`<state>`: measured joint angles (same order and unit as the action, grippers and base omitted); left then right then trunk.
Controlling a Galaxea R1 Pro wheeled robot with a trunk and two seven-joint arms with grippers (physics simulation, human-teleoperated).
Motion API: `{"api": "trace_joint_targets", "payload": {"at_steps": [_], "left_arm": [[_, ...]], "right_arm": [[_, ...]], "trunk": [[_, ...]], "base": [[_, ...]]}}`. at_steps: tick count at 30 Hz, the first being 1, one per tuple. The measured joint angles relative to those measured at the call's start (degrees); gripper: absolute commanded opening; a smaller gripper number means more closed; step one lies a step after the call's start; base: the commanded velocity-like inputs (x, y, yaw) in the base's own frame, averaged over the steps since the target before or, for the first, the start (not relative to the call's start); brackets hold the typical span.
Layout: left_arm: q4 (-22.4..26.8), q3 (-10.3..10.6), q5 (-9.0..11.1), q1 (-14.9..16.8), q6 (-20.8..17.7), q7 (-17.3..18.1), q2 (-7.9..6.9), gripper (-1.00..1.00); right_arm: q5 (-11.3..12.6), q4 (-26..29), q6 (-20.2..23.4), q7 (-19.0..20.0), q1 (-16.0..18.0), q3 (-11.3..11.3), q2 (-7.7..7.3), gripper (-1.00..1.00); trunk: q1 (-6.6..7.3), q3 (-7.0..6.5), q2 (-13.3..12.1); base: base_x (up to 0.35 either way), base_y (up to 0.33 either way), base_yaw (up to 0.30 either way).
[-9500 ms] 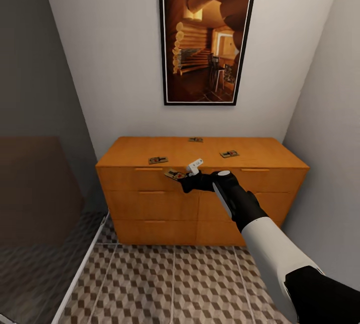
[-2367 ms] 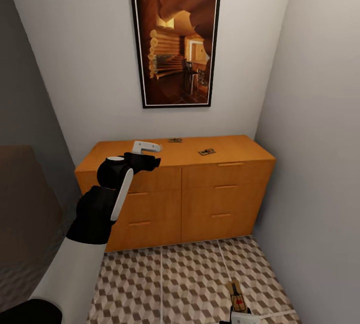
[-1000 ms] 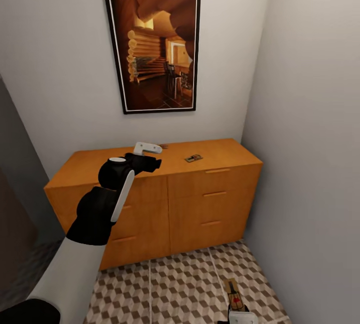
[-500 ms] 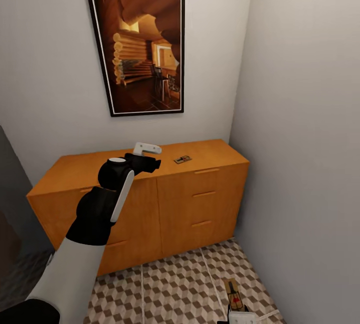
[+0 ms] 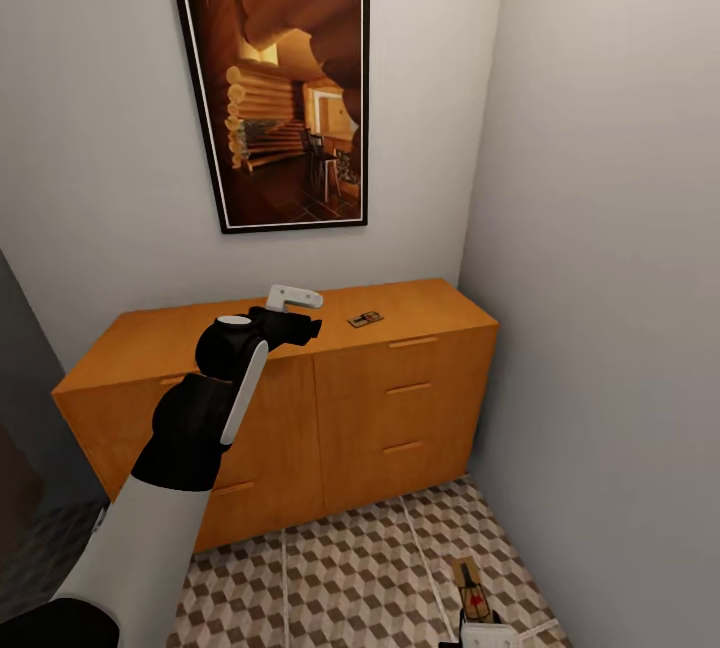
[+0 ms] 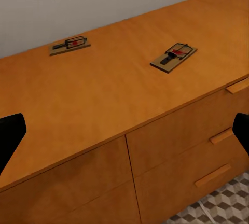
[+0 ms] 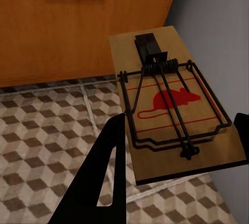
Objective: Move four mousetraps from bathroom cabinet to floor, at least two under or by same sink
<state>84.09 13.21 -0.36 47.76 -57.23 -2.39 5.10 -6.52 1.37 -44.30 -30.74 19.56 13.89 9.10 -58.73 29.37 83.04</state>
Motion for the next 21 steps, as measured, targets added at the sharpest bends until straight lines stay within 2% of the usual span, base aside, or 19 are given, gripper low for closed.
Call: {"api": "trace_joint_targets", "payload": {"at_steps": [21], "left_arm": [[-0.1,0.0,0.0,0.0,0.0,0.0,0.0,1.0]], "right_arm": [[-0.1,-0.1,0.1,0.1,0.0,0.1,0.07,-1.0]], "trunk": [[0.0,0.0,0.0]], "base": [[0.0,0.0,0.0]]}}
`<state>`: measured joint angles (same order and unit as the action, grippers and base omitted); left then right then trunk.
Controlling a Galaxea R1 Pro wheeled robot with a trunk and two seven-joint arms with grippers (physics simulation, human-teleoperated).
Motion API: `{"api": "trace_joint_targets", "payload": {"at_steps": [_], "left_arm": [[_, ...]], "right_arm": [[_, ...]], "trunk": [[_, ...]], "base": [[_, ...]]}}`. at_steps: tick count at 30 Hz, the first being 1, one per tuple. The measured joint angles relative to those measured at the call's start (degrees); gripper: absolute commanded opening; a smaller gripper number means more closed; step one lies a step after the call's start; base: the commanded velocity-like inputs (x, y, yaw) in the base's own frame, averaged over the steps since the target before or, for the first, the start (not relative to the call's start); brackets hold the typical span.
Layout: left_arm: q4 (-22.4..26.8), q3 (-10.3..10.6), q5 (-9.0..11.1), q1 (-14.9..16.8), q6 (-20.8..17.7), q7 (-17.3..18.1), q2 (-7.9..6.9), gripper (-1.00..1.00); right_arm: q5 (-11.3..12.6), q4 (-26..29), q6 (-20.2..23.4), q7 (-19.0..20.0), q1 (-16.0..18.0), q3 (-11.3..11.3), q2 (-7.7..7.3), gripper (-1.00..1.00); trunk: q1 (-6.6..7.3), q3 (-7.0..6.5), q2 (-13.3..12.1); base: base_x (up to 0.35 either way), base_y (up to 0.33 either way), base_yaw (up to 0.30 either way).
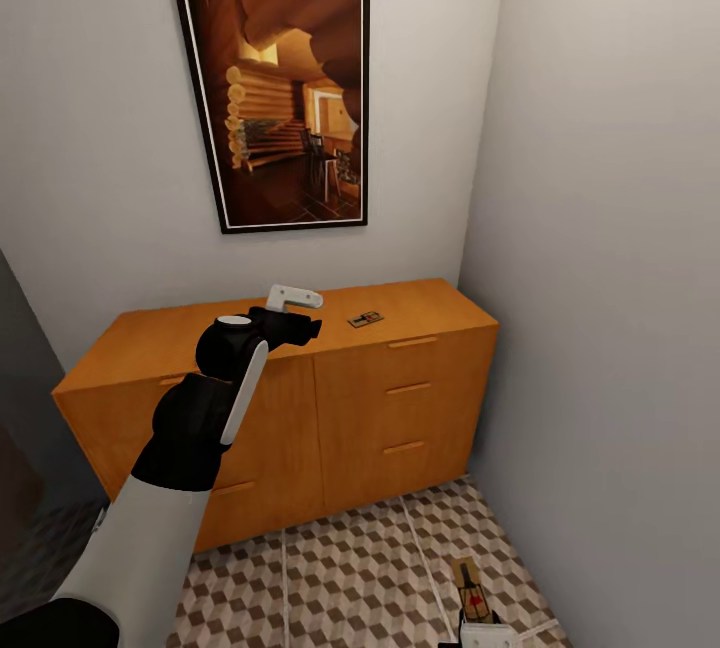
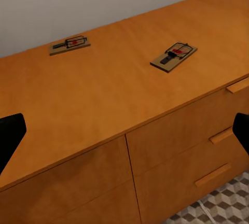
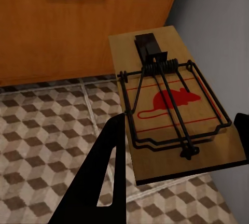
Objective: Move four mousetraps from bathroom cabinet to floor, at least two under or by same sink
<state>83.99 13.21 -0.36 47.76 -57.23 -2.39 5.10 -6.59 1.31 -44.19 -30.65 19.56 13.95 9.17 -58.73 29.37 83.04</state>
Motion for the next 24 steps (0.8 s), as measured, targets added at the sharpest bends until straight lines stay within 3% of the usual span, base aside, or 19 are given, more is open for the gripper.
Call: {"api": "trace_joint_targets", "payload": {"at_steps": [24], "left_arm": [[0.0,0.0,0.0,0.0,0.0,0.0,0.0,1.0]], "right_arm": [[-0.1,0.0,-0.1,0.0,0.0,0.0,0.04,-1.0]], "trunk": [[0.0,0.0,0.0]], "base": [[0.0,0.0,0.0]]}}
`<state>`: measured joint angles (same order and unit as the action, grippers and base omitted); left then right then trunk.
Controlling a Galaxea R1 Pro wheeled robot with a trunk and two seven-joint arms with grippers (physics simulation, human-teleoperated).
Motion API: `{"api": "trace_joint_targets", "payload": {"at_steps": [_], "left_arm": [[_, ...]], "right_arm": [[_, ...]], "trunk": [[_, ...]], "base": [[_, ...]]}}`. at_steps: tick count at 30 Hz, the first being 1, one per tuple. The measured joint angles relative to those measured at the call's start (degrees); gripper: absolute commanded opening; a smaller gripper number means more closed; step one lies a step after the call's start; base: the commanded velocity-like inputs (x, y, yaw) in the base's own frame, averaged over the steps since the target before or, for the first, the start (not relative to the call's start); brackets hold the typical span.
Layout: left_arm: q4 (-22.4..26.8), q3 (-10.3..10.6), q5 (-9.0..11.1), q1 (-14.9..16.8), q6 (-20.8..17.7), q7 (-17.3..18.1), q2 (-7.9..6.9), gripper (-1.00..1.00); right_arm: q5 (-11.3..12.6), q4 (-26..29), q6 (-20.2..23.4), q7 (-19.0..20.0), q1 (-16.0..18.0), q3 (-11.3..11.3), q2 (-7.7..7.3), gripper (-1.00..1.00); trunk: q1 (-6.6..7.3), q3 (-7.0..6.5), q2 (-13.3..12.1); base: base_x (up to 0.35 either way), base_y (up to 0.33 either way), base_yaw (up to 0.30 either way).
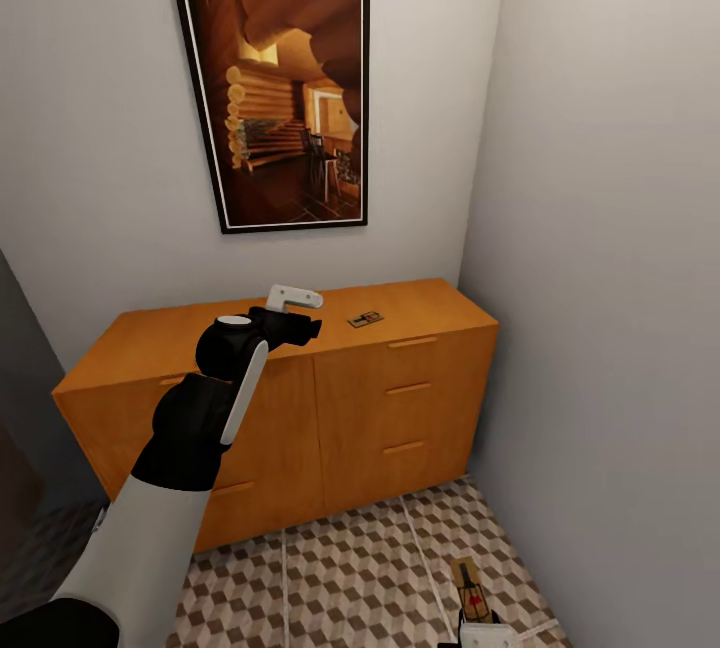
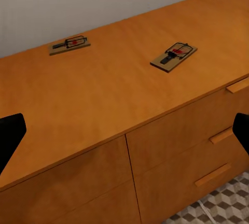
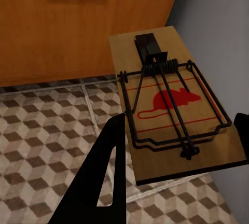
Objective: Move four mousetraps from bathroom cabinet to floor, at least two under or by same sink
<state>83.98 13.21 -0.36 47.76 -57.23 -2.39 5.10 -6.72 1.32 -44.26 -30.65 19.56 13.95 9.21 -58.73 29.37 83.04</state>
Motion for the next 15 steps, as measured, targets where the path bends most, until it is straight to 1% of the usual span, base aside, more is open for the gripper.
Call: {"api": "trace_joint_targets", "payload": {"at_steps": [15], "left_arm": [[0.0,0.0,0.0,0.0,0.0,0.0,0.0,1.0]], "right_arm": [[-0.1,0.0,0.0,0.0,0.0,0.0,-0.06,-1.0]], "trunk": [[0.0,0.0,0.0]], "base": [[0.0,0.0,0.0]]}}
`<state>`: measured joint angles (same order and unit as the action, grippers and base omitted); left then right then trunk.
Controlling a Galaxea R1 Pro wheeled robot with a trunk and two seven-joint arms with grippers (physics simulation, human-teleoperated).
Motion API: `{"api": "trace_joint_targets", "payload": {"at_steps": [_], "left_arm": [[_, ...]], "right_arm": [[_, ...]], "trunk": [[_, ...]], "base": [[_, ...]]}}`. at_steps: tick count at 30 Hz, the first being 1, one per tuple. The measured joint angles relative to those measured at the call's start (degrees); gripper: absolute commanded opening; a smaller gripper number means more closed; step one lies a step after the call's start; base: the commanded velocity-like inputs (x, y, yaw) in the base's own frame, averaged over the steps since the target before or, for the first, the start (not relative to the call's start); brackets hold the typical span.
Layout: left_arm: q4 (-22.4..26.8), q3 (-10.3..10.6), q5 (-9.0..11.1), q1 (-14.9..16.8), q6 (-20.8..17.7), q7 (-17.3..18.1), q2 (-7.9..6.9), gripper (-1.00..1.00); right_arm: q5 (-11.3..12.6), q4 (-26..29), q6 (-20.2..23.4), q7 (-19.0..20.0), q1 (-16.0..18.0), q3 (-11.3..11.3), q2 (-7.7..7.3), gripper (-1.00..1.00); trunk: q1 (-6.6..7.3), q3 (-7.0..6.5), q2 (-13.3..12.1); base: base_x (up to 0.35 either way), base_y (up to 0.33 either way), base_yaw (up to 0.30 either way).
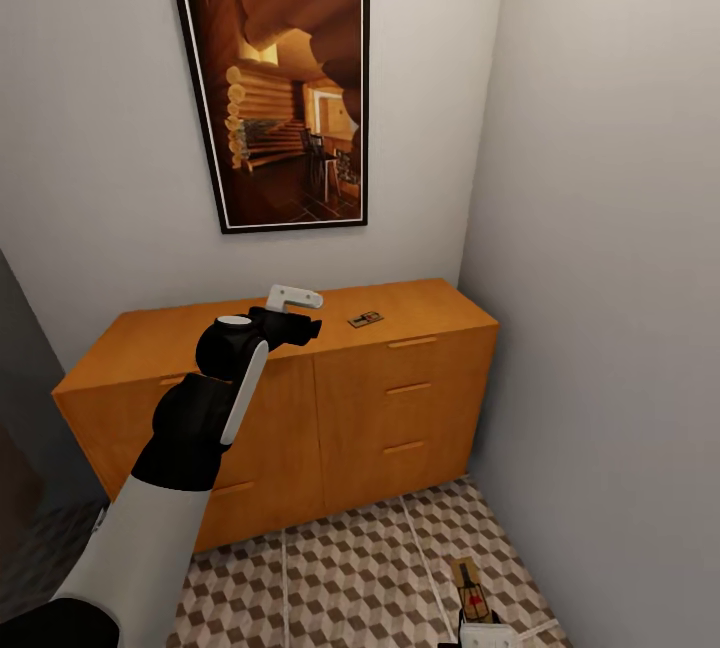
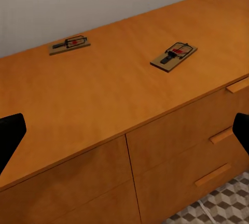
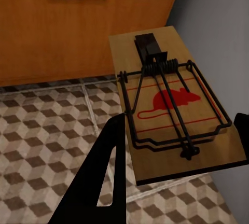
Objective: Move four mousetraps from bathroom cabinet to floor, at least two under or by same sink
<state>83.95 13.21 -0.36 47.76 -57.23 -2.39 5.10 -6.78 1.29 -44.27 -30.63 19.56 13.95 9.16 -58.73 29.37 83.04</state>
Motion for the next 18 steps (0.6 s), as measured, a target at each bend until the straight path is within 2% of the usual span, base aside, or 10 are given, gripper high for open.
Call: {"api": "trace_joint_targets", "payload": {"at_steps": [18], "left_arm": [[-0.2,0.0,0.0,-0.1,0.0,0.0,-0.03,1.0]], "right_arm": [[0.0,0.0,-0.1,0.0,0.0,0.0,0.06,-1.0]], "trunk": [[0.0,0.0,0.0]], "base": [[0.0,0.0,0.0]]}}
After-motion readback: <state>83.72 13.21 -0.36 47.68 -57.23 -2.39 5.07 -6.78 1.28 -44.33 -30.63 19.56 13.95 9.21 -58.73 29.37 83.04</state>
